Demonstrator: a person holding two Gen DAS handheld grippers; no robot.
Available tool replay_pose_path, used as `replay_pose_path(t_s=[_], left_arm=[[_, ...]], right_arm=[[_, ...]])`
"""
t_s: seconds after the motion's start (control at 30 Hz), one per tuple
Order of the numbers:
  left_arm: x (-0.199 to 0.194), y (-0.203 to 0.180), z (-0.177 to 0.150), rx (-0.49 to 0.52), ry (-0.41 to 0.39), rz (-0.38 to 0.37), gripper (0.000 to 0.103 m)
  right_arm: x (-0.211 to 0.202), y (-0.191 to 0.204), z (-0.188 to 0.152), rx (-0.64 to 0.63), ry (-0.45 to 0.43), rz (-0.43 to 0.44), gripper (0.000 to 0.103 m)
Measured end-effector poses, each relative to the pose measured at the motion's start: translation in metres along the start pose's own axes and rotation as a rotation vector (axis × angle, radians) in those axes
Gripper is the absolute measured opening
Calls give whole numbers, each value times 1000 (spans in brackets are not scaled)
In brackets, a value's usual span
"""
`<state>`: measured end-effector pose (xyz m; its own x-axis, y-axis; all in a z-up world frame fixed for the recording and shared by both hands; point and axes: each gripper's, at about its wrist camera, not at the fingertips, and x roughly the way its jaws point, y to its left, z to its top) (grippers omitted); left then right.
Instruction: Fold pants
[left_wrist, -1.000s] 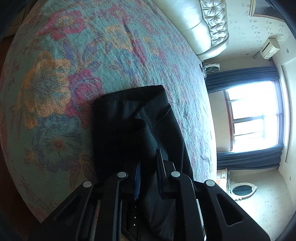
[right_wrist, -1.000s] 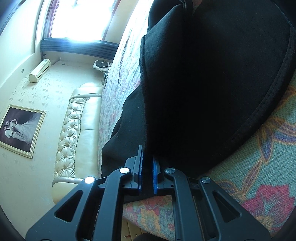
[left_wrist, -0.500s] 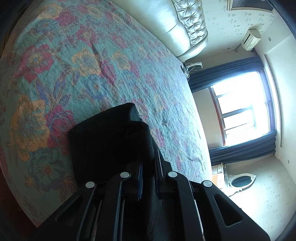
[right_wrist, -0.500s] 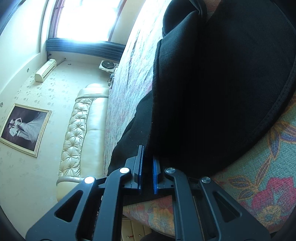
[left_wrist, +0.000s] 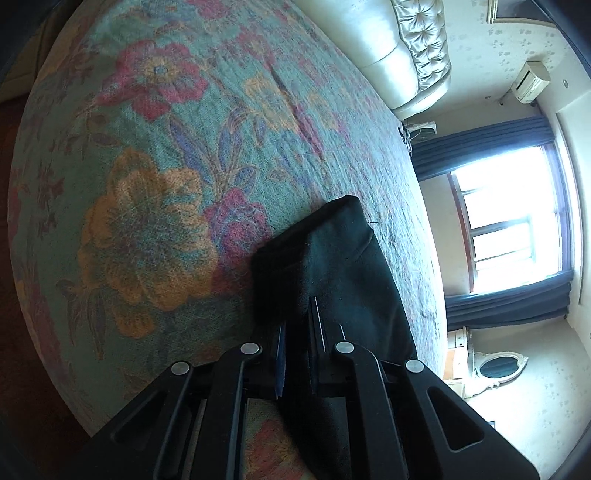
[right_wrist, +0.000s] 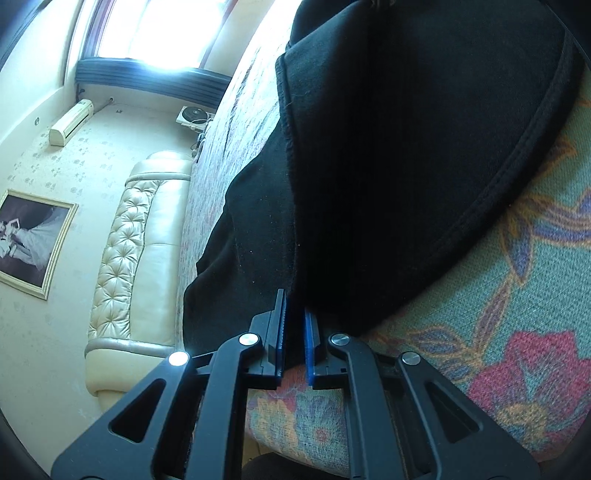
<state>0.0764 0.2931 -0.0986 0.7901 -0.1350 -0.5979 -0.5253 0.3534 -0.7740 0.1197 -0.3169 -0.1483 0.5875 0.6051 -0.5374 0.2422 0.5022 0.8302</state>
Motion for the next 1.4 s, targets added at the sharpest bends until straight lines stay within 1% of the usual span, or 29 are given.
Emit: replay_pose_path(t_s=[0.1,0.17,0.2,0.3,0.37,0.4,0.47,0.5,0.53,0.57,0.6,0.63,0.67,0.7,0.73,0.77,0.8,0.83,0.87,0.9,0.97,1.0,1.03,1.1,1.17,1.23,1.33,1.37,1.4], left_arm=[[-4,8,0,-12,-2,-6,10],[-5,12,1,2,-5,11,10],[-4,14,2,9,-1,10,13],[-5,22,3,2,9,-23,21],[-11,27,7,-5,4,-31,21],[-16,27,8,7,-5,-22,22],[-28,23,11,63,-42,15,26],[-32,18,12,97,-55,21,32],[-35,11,13,133,-58,15,38],[-38,1,14,171,-56,3,40],[-39,-10,12,216,-52,-9,46],[-40,-25,9,270,-50,-22,58],[-40,-40,4,326,-51,-43,64],[-40,-56,-2,387,-51,-70,75],[-37,-71,-9,450,-45,-91,80],[-31,-85,-17,511,-29,-106,80],[-22,-94,-21,558,-7,-110,80],[-11,-100,-25,594,9,-94,80],[-1,-99,-29,612,19,-70,80],[10,-97,-29,612,35,-51,80],[29,-80,-27,557,82,-3,80],[36,-72,-26,525,103,1,80],[37,-63,-27,509,107,-6,80],[36,-58,-30,529,97,-22,80],[35,-60,-34,578,95,-3,80],[36,-61,-37,605,89,10,80],[36,-59,-38,602,82,5,80],[36,-59,-38,595,80,0,80],[35,-57,-37,585,79,-7,80]], right_arm=[[-2,-1,0,10,6,0,8],[-5,1,0,2,10,-9,11],[-8,3,-1,-10,12,-21,12],[-22,19,-1,-70,-4,-62,14],[-31,39,1,-136,-19,-61,14],[-35,53,2,-187,-26,-66,14],[-34,85,6,-290,-18,-60,28],[-27,100,12,-338,15,-48,41],[-16,116,16,-391,56,-21,42],[-4,132,19,-435,89,-1,42],[13,148,23,-484,145,14,44],[32,163,27,-535,206,27,44],[52,179,31,-585,246,22,44],[74,192,34,-631,283,2,44],[97,205,36,-672,330,-9,44],[120,216,39,-705,374,-22,44],[141,226,39,-728,392,-38,44],[164,235,43,-744,417,-49,44],[185,242,39,-749,447,-56,44],[204,240,39,-749,477,-64,44],[242,249,34,-778,513,-101,44],[261,254,32,-787,539,-116,44],[276,255,31,-782,565,-121,44],[295,252,30,-755,597,-111,47],[304,250,35,-725,594,-92,47],[309,247,41,-679,615,-55,47],[310,248,48,-695,611,-56,47],[309,249,49,-709,598,-59,49],[308,249,51,-711,596,-52,55]])
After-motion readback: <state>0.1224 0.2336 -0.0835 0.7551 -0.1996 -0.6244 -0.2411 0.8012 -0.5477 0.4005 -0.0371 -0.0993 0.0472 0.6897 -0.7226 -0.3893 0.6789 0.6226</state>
